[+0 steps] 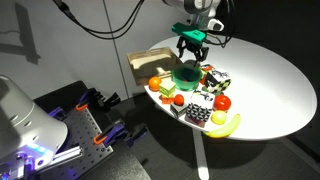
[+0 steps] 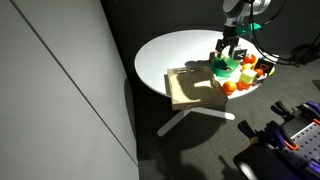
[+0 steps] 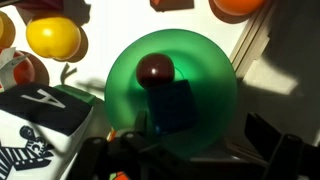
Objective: Put the blue block in the green bowl
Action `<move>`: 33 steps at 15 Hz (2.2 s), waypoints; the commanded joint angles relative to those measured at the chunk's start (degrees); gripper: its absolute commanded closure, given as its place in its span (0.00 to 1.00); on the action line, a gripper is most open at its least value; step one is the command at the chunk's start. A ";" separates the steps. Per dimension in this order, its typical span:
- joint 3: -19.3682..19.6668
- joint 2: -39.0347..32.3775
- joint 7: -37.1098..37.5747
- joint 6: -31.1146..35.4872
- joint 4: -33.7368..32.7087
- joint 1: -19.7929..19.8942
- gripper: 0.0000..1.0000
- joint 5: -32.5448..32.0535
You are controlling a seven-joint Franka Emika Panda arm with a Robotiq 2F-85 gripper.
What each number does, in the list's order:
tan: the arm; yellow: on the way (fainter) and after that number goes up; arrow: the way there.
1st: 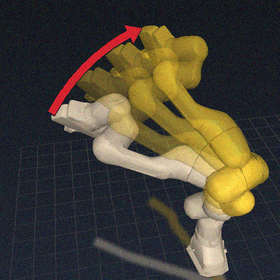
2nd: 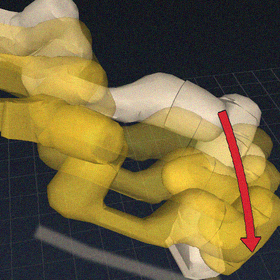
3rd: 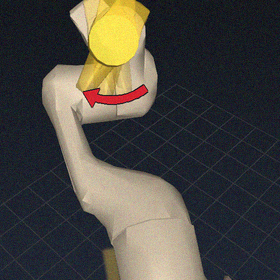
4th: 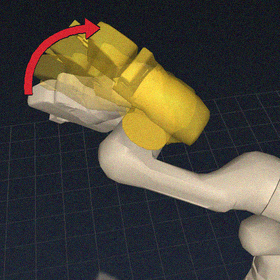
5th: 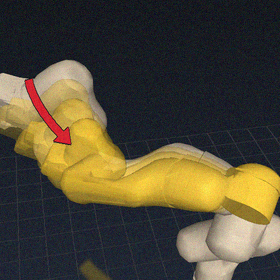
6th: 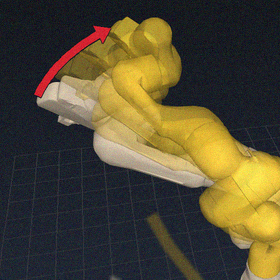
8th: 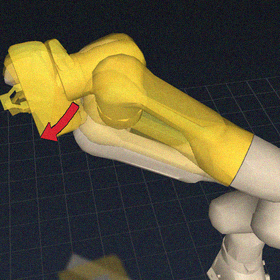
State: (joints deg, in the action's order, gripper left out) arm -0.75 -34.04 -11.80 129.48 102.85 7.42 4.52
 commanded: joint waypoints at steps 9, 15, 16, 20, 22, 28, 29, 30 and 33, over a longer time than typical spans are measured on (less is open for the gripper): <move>-2.43 12.51 -8.36 6.45 14.84 1.03 0.00 4.65; -1.77 17.10 -2.50 14.83 22.37 -1.37 0.00 4.23; -1.49 17.94 -0.97 16.69 23.87 -2.12 0.00 3.42; -0.19 21.15 5.48 20.34 28.52 -5.21 0.00 0.00; 0.62 22.66 9.40 19.61 29.71 -6.76 0.00 -2.60; 1.20 26.96 17.05 11.05 30.00 -9.04 0.00 -8.51; 0.99 27.61 17.21 9.20 29.88 -9.06 0.00 -8.59; 0.80 28.18 17.12 7.67 29.76 -9.04 0.00 -8.47; 0.55 29.65 16.51 2.47 29.20 -9.00 0.00 -8.23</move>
State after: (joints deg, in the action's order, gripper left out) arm -0.16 -7.06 3.38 136.69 131.73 -1.32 -2.57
